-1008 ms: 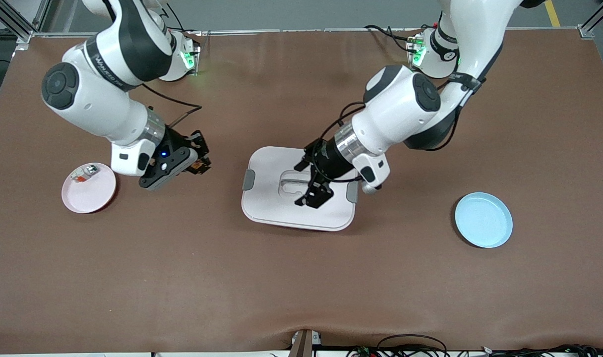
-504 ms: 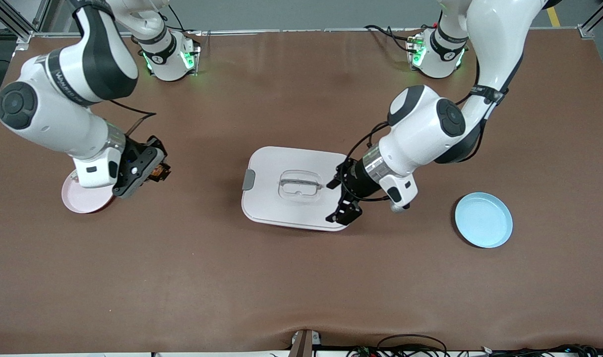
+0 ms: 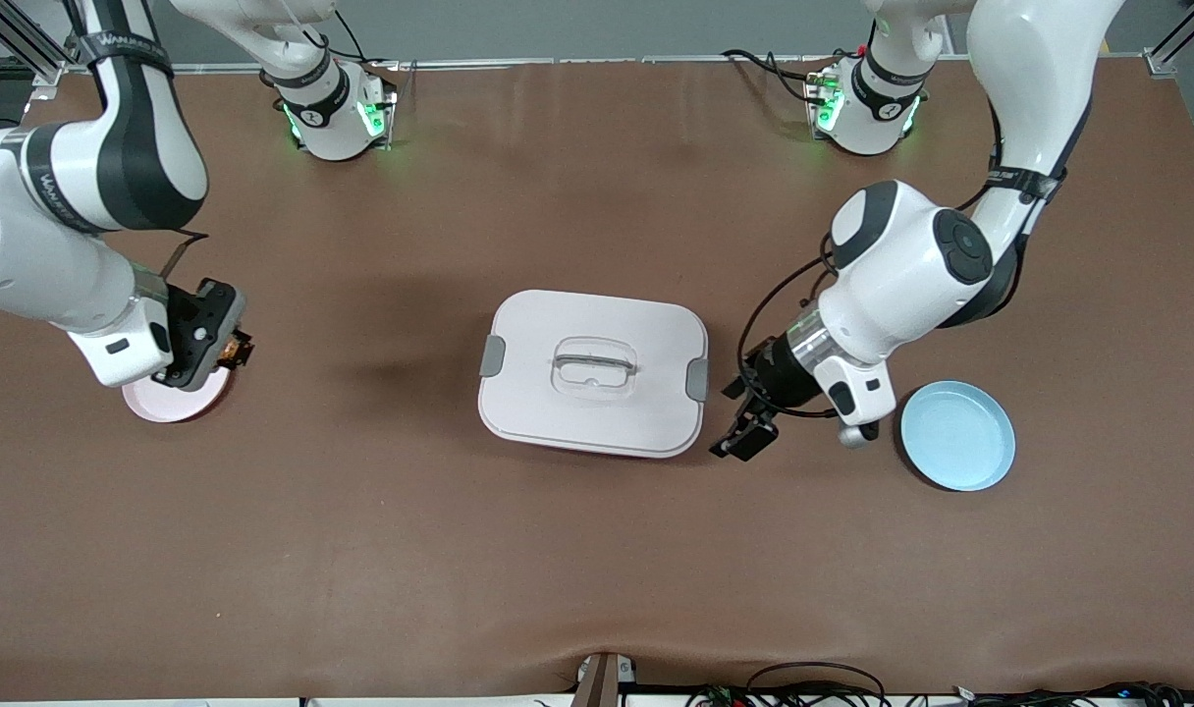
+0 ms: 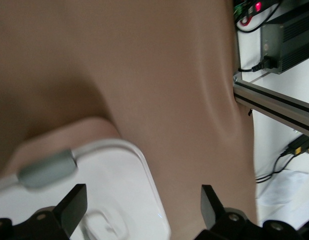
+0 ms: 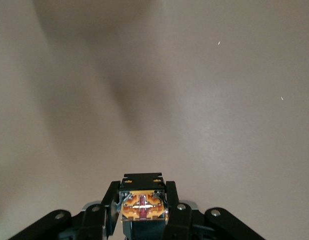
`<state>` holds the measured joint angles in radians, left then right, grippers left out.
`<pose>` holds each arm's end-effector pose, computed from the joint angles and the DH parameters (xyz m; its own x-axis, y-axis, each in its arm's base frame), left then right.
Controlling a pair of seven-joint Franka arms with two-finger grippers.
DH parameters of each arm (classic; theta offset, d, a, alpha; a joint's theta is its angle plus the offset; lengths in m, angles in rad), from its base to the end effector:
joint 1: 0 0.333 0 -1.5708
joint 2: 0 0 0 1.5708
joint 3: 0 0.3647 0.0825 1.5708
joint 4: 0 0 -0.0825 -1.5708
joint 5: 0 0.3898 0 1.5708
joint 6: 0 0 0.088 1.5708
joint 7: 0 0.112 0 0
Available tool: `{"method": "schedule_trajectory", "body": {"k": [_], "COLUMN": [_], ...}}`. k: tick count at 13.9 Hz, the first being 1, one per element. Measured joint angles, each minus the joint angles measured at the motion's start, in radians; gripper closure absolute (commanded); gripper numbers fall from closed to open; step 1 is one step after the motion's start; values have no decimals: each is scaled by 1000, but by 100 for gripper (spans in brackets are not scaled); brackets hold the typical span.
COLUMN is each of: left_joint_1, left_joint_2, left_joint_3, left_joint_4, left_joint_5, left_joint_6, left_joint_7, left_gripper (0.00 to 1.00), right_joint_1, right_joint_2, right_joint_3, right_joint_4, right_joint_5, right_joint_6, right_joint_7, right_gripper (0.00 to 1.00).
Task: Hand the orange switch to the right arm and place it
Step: 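Carry the switch to the white plate while the left gripper withdraws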
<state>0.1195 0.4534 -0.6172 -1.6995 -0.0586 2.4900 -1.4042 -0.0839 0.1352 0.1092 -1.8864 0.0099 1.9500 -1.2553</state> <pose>0.6604 -0.2827 0.4529 0.5293 0.8148 -0.2363 0.8119 -0.4058 0.4196 0.5972 0.0132 0.4701 0.2904 0.9569 0.0005 0.9542 -0.2896 -0.0746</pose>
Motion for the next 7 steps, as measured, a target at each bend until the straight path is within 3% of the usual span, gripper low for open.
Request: {"method": "schedule_trajectory", "body": {"k": [3, 7], "left_joint_1": [66, 159], "left_joint_2": [-15, -24], "left_joint_3": [1, 3], "left_joint_4": [-36, -49], "left_joint_5": [83, 92], "left_joint_6": [0, -24], "left_joint_7": [244, 542], "left_gripper": [0, 0], "right_joint_1": [-82, -181], "right_joint_2": [-1, -3], "right_joint_3": [-1, -3], "right_joint_4": [-101, -233], "right_joint_5": [-15, -77], "right_joint_6": [123, 320], "right_joint_7": [-193, -360], "right_gripper": [100, 100]}}
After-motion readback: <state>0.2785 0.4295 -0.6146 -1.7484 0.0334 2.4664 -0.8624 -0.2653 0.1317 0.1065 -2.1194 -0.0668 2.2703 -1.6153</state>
